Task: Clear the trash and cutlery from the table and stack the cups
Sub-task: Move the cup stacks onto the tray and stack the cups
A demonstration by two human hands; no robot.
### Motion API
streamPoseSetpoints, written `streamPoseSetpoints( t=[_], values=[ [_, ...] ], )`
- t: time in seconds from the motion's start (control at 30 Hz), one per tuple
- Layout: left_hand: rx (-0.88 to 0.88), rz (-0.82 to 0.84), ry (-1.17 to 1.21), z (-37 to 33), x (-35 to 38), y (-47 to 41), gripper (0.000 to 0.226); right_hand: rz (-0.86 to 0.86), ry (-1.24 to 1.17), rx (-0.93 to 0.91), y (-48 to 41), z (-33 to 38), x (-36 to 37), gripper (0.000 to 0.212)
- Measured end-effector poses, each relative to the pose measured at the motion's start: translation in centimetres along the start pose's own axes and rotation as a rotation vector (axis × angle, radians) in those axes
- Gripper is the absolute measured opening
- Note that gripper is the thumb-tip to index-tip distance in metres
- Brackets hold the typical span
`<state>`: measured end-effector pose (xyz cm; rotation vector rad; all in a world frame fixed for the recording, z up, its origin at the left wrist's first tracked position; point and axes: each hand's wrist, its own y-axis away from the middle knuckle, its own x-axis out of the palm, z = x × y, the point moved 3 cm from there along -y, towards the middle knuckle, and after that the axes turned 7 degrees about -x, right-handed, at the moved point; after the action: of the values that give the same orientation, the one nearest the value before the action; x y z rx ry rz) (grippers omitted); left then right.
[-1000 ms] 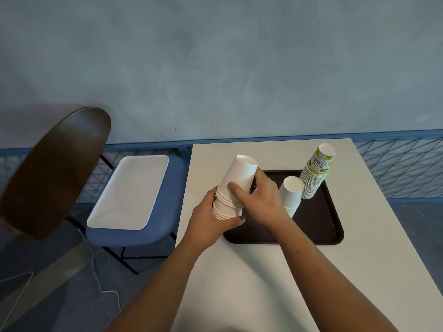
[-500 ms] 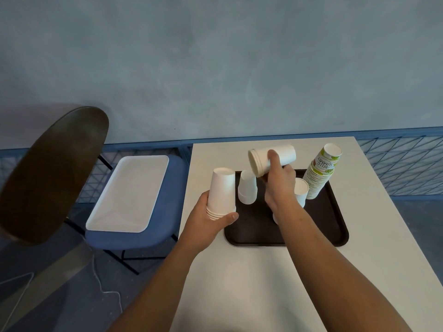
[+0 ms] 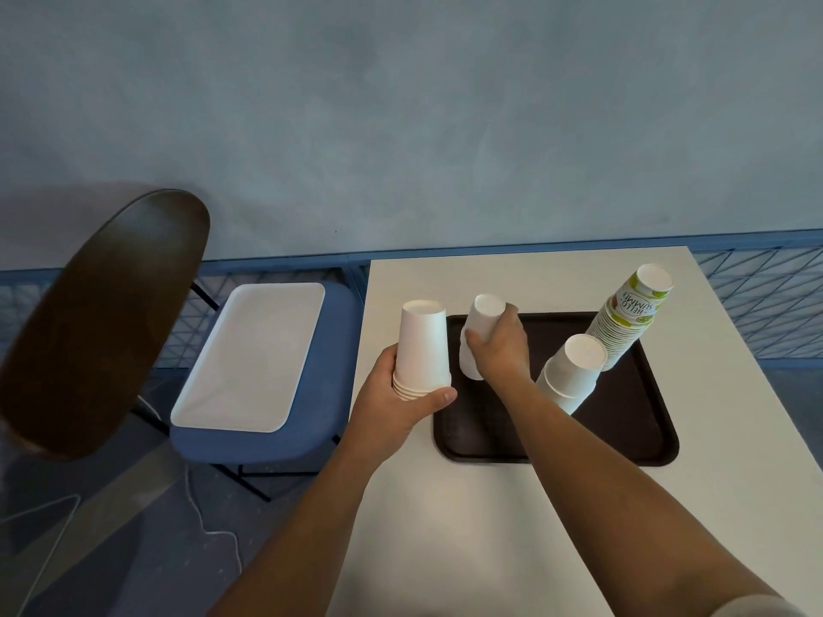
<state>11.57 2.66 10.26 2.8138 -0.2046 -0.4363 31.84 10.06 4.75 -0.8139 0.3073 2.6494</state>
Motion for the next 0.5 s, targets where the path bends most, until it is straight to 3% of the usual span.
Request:
streamPoseSetpoints(
  t=[0.23,0.4,0.5],
  values=[
    [-0.017,0.003,0.042,0.7,-0.3,-0.6,0.072,0.173,0.108,0.076,0.5,-2.4,1.2,0.064],
    [-0.075,0.025,0.107,1.1,0.3,-1.1,0.070,0.132,0.024,0.062,2.3,-1.9,0.4,0.066],
    [-0.088,0.065,0.207,0.7,1.1,-1.4,0.066,0.079,-0.013,-0.046,4.1,-0.6,-1.1,0.067]
  ],
)
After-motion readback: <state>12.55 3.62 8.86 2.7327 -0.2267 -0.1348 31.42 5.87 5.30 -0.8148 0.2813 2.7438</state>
